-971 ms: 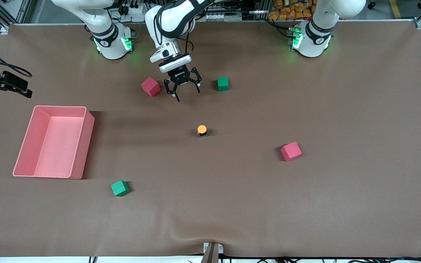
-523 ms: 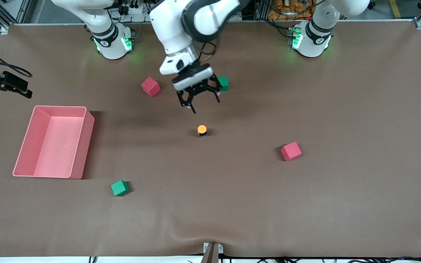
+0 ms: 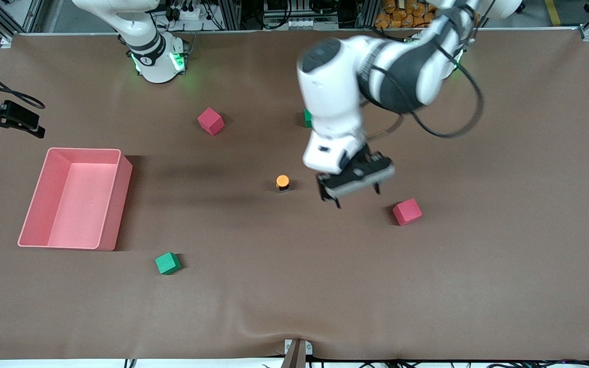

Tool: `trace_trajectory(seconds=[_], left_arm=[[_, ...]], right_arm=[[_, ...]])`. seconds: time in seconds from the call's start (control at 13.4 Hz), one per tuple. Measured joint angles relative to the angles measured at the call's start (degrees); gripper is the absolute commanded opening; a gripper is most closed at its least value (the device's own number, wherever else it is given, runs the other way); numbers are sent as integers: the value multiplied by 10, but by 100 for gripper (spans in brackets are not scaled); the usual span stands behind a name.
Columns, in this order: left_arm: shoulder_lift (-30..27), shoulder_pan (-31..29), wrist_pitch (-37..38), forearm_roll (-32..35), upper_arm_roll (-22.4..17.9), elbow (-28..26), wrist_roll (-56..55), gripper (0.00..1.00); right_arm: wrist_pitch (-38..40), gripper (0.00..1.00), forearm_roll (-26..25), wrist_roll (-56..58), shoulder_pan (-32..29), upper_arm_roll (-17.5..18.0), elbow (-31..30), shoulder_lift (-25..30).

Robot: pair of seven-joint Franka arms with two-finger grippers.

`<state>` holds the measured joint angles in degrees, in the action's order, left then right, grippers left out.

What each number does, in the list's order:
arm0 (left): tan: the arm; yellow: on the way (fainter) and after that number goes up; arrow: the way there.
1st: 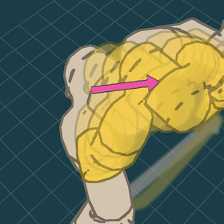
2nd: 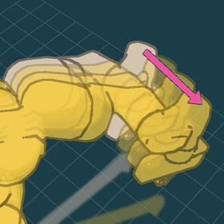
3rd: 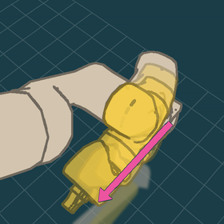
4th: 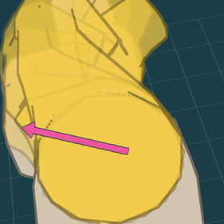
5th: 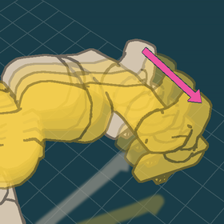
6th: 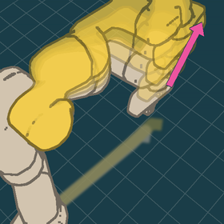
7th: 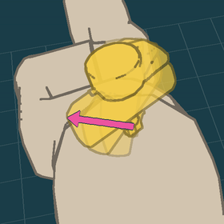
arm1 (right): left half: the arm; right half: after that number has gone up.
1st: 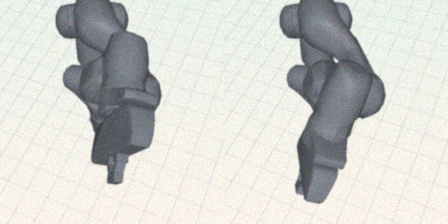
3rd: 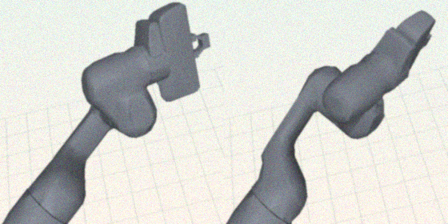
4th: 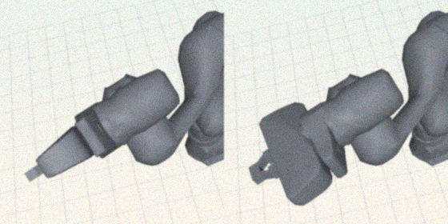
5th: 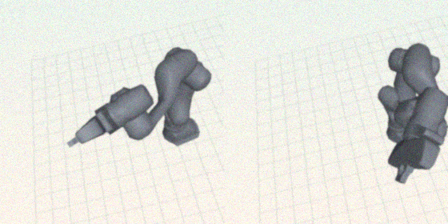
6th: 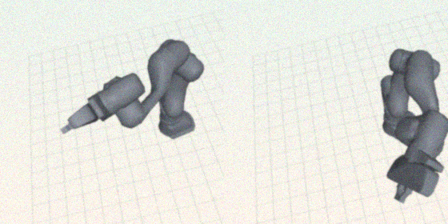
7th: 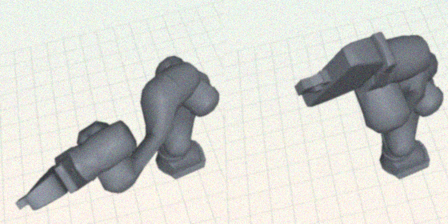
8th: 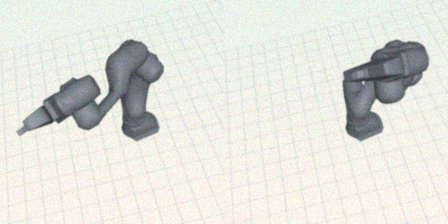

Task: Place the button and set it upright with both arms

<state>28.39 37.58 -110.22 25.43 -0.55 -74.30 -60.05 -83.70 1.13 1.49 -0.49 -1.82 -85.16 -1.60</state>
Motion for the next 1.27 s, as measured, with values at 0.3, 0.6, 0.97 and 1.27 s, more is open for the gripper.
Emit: trace_trajectory(seconds=[0.3,0.6,0.97,1.27], left_arm=[[2,-92,-51,-53,0,-1,134,100],[1,-178,-60,-145,0,1,293,100],[-31,-273,-43,-247,0,4,461,100],[-67,-302,32,-254,9,4,481,100]], right_arm=[[0,100,0,0,0,1,0,0],[0,100,0,0,0,2,0,0],[0,100,0,0,0,2,0,0],[0,100,0,0,0,2,0,0]])
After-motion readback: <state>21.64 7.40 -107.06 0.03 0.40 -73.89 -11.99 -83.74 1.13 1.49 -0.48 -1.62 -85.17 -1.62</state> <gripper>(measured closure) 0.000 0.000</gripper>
